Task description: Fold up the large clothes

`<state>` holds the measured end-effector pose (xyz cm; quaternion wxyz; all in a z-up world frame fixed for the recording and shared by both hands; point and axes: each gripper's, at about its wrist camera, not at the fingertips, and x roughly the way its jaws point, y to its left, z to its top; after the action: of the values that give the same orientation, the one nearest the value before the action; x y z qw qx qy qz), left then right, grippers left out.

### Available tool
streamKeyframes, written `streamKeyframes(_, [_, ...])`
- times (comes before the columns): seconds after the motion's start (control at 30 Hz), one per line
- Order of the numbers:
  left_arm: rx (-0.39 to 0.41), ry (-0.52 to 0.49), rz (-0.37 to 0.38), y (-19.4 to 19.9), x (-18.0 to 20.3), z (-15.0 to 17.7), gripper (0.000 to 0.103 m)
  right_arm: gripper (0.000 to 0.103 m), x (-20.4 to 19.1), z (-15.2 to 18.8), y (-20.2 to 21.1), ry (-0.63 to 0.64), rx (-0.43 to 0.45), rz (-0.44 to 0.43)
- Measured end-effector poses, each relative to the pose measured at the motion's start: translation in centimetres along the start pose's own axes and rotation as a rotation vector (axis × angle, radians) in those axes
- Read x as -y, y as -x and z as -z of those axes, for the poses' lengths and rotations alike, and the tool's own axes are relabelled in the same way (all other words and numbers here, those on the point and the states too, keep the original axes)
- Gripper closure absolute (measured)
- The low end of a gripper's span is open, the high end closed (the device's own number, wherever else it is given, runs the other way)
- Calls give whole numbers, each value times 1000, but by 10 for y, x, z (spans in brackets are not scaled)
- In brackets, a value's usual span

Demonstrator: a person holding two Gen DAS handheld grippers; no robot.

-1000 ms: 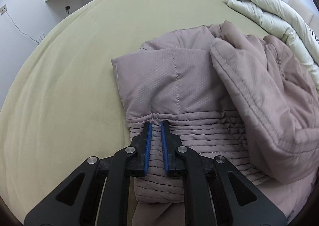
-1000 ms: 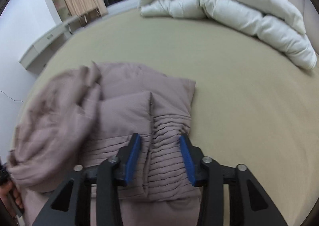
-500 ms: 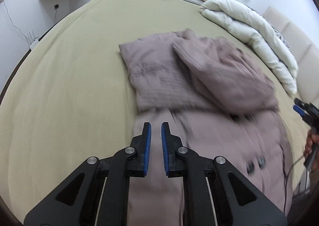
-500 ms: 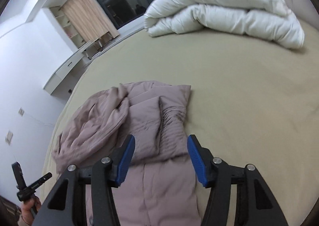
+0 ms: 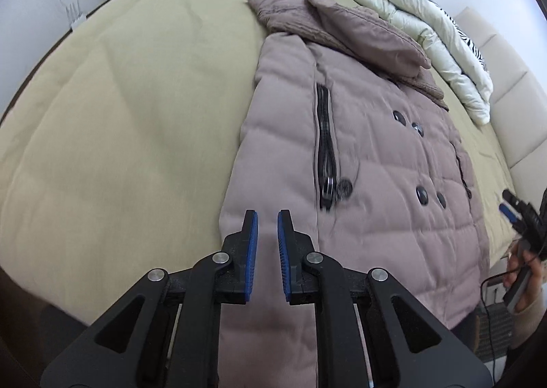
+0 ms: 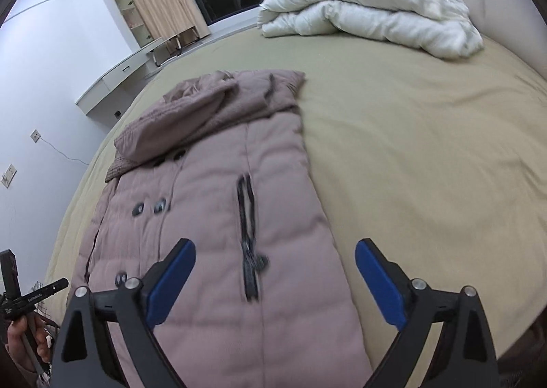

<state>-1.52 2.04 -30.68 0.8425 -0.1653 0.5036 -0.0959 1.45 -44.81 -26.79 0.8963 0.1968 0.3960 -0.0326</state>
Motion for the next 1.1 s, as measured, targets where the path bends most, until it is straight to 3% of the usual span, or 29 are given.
streamKeyframes(0.03, [4, 9, -2, 4, -3, 9, 82, 5, 8, 10, 7, -18, -2, 13])
streamKeyframes(0.07, [12, 16, -1, 4, -6, 13, 67, 5, 14, 18, 11, -31, -5, 31])
streamKeyframes(0.1, [20, 27, 8, 7, -10, 17, 41, 5, 21, 25, 16, -46, -11, 44])
streamKeyframes(0.17, [45, 57, 37, 14, -16, 24, 30, 5, 33, 38, 23, -72, -27, 47])
streamKeyframes(0.4, [-41, 100, 122, 17, -40, 52, 30, 5, 58, 74, 37, -125, -73, 31])
streamKeyframes(0.57, [-96, 109, 189, 7, -46, 63, 30, 5, 75, 89, 34, -207, -129, -64])
streamKeyframes(0.7, [-133, 132, 234, -7, -42, 68, 30, 5, 79, 97, 26, -215, -176, -88])
streamKeyframes(1.0, [-195, 135, 251, -28, -31, 78, 31, 17, 90, 112, 1, -289, -284, -162])
streamKeyframes(1.03, [-197, 140, 253, -29, -30, 78, 32, 17, 91, 112, -1, -299, -283, -173])
streamKeyframes(1.1, [-205, 139, 263, -32, -27, 78, 50, 17, 92, 114, -3, -311, -284, -190])
